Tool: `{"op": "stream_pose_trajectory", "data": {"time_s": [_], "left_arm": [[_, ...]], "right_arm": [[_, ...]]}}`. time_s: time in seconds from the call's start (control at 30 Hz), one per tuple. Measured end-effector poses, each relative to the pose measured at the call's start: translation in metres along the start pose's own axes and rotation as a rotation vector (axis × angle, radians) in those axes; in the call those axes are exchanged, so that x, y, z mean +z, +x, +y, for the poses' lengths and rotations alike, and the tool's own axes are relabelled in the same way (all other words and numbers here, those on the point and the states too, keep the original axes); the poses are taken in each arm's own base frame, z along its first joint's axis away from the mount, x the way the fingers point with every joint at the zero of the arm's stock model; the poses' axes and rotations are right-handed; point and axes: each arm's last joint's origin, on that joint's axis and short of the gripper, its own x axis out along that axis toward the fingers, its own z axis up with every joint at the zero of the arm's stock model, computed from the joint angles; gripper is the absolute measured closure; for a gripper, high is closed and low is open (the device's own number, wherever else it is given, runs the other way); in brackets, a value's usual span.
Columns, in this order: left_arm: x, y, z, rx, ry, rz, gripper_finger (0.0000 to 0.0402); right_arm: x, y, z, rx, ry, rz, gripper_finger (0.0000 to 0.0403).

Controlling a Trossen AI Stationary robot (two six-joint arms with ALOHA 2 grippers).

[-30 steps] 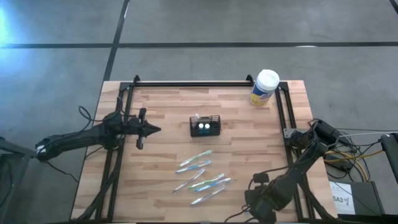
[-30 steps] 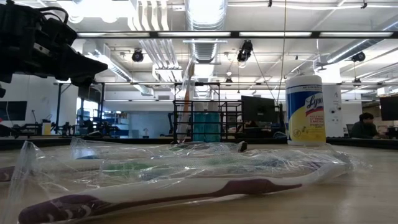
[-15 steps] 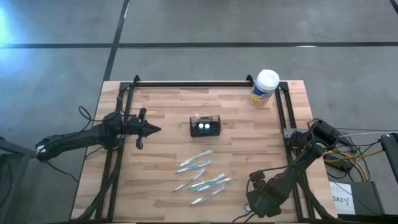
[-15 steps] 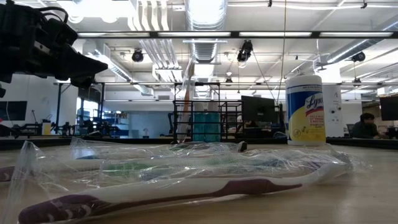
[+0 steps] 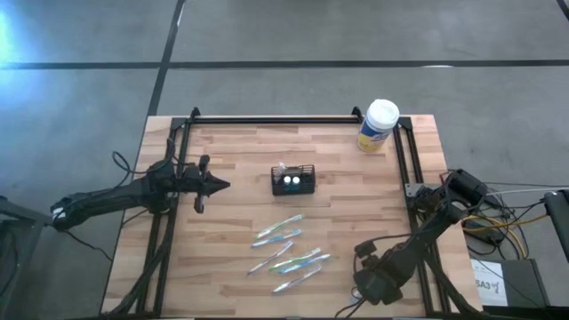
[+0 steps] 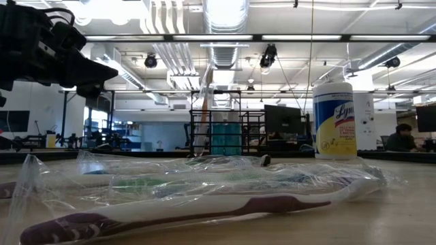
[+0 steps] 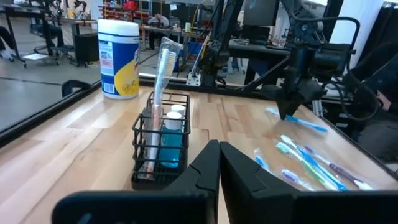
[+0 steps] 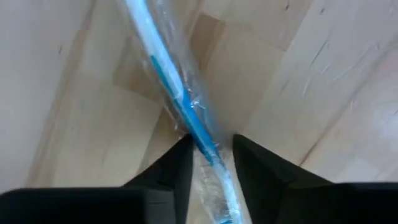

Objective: Pick & Place toothbrushing station
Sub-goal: Put the bottom right blue toothbrush in the wire organizer

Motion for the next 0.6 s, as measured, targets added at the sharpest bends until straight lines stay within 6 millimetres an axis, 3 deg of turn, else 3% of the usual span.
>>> {"op": "stream_pose_trajectory", "data": {"time_s": [0.2, 0.43, 0.6], "left_arm": [[0.000, 0.000, 0.000, 0.000, -0.015, 0.001, 0.0385], [0.000, 0.000, 0.000, 0.000, -0.044, 0.001, 0.0389], [0.001, 0.000, 0.000, -0.001, -0.055, -0.008, 0.0388]], "right_arm": [[0.010, -0.007, -0.007, -0.139, -0.075, -0.042, 0.0381], [0.025, -0.030, -0.025, -0.269, -0.058, -0.023, 0.0382], [0.047, -0.051, -0.045, -0.278, -0.036, -0.081, 0.0383]]}}
